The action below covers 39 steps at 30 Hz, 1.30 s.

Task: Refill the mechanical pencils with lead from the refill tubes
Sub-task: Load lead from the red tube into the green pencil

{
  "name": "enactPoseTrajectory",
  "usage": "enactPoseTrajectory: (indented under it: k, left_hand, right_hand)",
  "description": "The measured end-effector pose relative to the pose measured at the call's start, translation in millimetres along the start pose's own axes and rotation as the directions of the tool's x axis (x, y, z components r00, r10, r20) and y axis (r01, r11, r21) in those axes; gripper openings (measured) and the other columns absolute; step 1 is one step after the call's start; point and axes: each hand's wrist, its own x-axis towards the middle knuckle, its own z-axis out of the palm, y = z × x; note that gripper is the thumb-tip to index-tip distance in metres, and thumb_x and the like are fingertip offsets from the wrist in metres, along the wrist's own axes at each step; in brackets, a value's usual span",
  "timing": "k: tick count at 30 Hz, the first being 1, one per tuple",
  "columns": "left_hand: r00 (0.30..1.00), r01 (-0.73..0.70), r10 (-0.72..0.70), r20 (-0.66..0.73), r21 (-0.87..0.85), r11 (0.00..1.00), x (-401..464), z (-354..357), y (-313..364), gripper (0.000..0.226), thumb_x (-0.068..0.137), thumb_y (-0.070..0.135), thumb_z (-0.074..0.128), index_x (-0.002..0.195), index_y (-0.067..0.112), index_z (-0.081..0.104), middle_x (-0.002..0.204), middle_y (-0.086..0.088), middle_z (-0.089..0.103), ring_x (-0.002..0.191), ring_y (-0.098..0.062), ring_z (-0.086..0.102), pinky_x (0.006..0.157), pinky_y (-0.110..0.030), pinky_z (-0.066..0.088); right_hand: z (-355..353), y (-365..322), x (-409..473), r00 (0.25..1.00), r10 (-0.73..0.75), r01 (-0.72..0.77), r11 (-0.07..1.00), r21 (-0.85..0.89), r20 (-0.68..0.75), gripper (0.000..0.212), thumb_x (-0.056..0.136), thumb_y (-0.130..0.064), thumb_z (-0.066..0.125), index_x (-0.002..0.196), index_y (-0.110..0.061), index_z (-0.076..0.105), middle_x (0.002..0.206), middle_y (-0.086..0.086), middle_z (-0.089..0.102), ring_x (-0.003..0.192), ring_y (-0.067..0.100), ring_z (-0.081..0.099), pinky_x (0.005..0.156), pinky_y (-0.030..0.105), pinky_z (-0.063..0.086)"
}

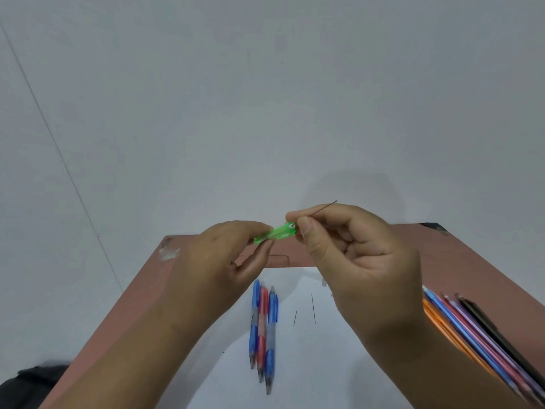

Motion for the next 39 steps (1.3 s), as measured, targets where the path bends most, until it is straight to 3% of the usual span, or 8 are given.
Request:
enactPoseTrajectory:
  k: [10, 16, 21, 26, 33, 39]
  left_hand:
    - [1.000, 0.023, -0.023, 0.004, -0.004, 1.000, 0.3, 0.3, 2.7, 0.027, 0.086, 0.030, 0.066, 0.105, 0.014, 0.075, 0.090, 0.006, 0.076, 0.081, -0.001, 0.062, 0.073, -0.004, 0.040]
    - [1.000, -0.001, 0.001, -0.020, 0.007, 1.000, 0.4, 0.5, 2.5, 0.022, 0.090, 0.028, 0.068, 0.104, 0.013, 0.076, 0.089, 0.006, 0.075, 0.080, 0.002, 0.059, 0.072, -0.002, 0.037]
    - [1.000, 0.009, -0.009, 0.000, -0.014, 1.000, -0.6, 0.5, 1.2, 0.032, 0.091, 0.040, 0.058, 0.106, 0.016, 0.075, 0.091, 0.009, 0.075, 0.081, 0.003, 0.059, 0.072, -0.003, 0.040]
    - [1.000, 0.014, -0.014, -0.007, -0.013, 1.000, 0.0, 1.1, 1.5, 0.026, 0.087, 0.031, 0.066, 0.105, 0.015, 0.075, 0.090, 0.008, 0.075, 0.079, 0.001, 0.060, 0.072, -0.004, 0.039]
    - [1.000, 0.009, -0.009, 0.001, -0.027, 1.000, -1.1, 1.4, 1.3, 0.039, 0.091, 0.043, 0.051, 0.106, 0.015, 0.075, 0.091, 0.008, 0.075, 0.081, 0.002, 0.057, 0.071, -0.005, 0.041]
    - [1.000, 0.020, -0.020, 0.011, -0.017, 1.000, -1.0, 1.3, 0.7, 0.031, 0.090, 0.038, 0.061, 0.107, 0.016, 0.075, 0.091, 0.008, 0.075, 0.080, 0.002, 0.058, 0.072, -0.005, 0.041]
  right_hand:
    - [-1.2, -1.5, 2.3, 1.000, 0.013, -0.013, 1.000, 0.010, 0.000, 0.017, 0.093, -0.021, 0.067, 0.103, -0.011, 0.076, 0.094, -0.007, 0.077, 0.091, 0.006, 0.074, 0.079, 0.016, 0.058]
    - [-1.1, -0.9, 2.5, 0.998, 0.061, -0.061, 0.997, 0.048, -0.006, 0.015, 0.091, -0.023, 0.068, 0.101, -0.016, 0.076, 0.093, -0.009, 0.078, 0.090, 0.012, 0.076, 0.079, 0.022, 0.060]
    - [-2.0, -2.2, 3.3, 0.997, 0.072, -0.072, 0.996, 0.044, 0.002, 0.015, 0.090, -0.022, 0.067, 0.102, -0.016, 0.076, 0.093, -0.010, 0.077, 0.089, 0.010, 0.075, 0.078, 0.021, 0.060]
    - [-2.0, -0.6, 3.2, 0.998, 0.063, -0.063, 0.997, 0.047, -0.004, 0.015, 0.091, -0.022, 0.068, 0.102, -0.015, 0.076, 0.093, -0.007, 0.078, 0.090, 0.013, 0.076, 0.079, 0.024, 0.061]
    - [-2.3, 0.1, 3.6, 0.999, 0.038, -0.038, 0.999, 0.005, -0.002, 0.016, 0.091, -0.020, 0.068, 0.103, -0.013, 0.077, 0.092, -0.006, 0.078, 0.090, 0.011, 0.075, 0.080, 0.021, 0.060]
    - [-3.3, 0.4, 3.4, 0.998, 0.055, -0.055, 0.998, 0.022, 0.000, 0.016, 0.092, -0.021, 0.069, 0.103, -0.012, 0.077, 0.092, -0.006, 0.078, 0.090, 0.012, 0.075, 0.079, 0.021, 0.060]
